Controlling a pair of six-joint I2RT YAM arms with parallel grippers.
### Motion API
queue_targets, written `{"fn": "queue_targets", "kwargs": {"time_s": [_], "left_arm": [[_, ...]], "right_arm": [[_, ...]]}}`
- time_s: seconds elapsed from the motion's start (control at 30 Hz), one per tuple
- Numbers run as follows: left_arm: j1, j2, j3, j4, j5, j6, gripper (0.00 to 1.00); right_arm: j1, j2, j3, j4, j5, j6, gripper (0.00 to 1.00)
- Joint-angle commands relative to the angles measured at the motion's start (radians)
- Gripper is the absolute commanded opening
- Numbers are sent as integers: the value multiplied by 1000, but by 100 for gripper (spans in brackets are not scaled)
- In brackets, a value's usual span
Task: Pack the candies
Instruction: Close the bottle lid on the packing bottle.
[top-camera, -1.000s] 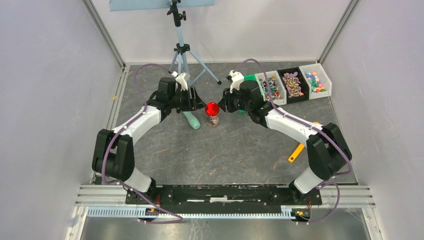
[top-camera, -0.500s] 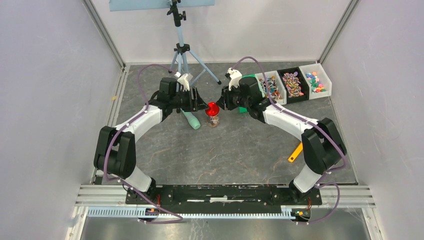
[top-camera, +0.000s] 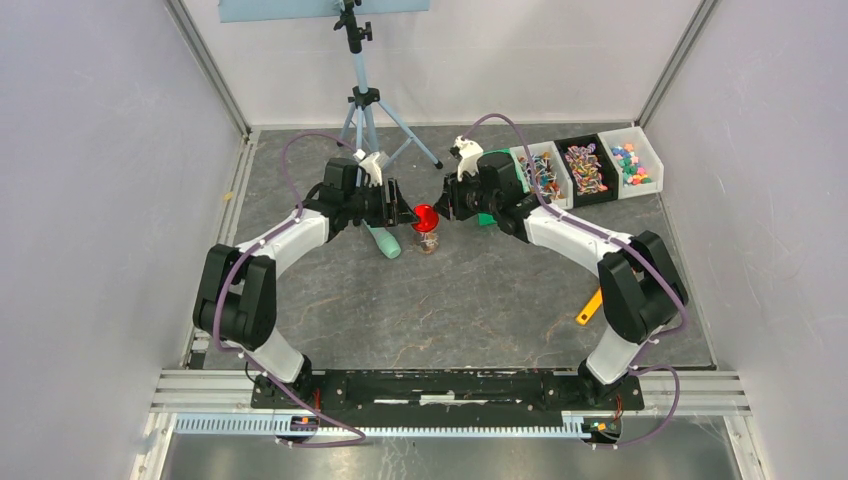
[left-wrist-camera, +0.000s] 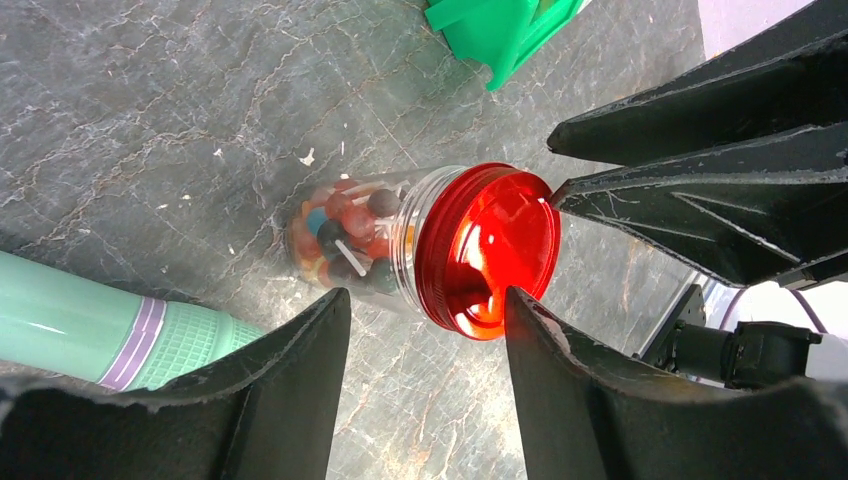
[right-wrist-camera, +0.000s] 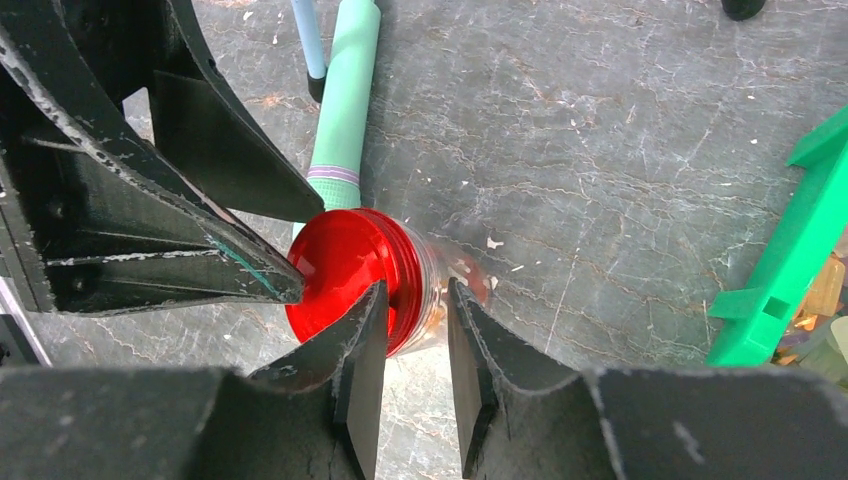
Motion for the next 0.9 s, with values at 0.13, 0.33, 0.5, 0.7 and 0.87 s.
{"fn": "queue_targets", "kwargs": {"time_s": [0.13, 0.33, 0.5, 0.7, 0.87], "left_arm": [[-5, 7, 39, 6, 17, -20, 66], [-4, 13, 43, 6, 22, -23, 67], [-5, 17, 45, -10, 15, -16, 62], [-10, 15, 48, -34, 10, -3, 59], [-18, 19, 53, -67, -16, 14, 59]], "right_arm": [[-14, 27, 39, 43, -28, 11, 33], [-21, 39, 41, 45, -30, 19, 33], [-27, 30, 51, 42, -35, 22, 33], [-29, 17, 34, 54, -88, 11, 34], [-28, 21, 3, 77, -105, 24, 34]]}}
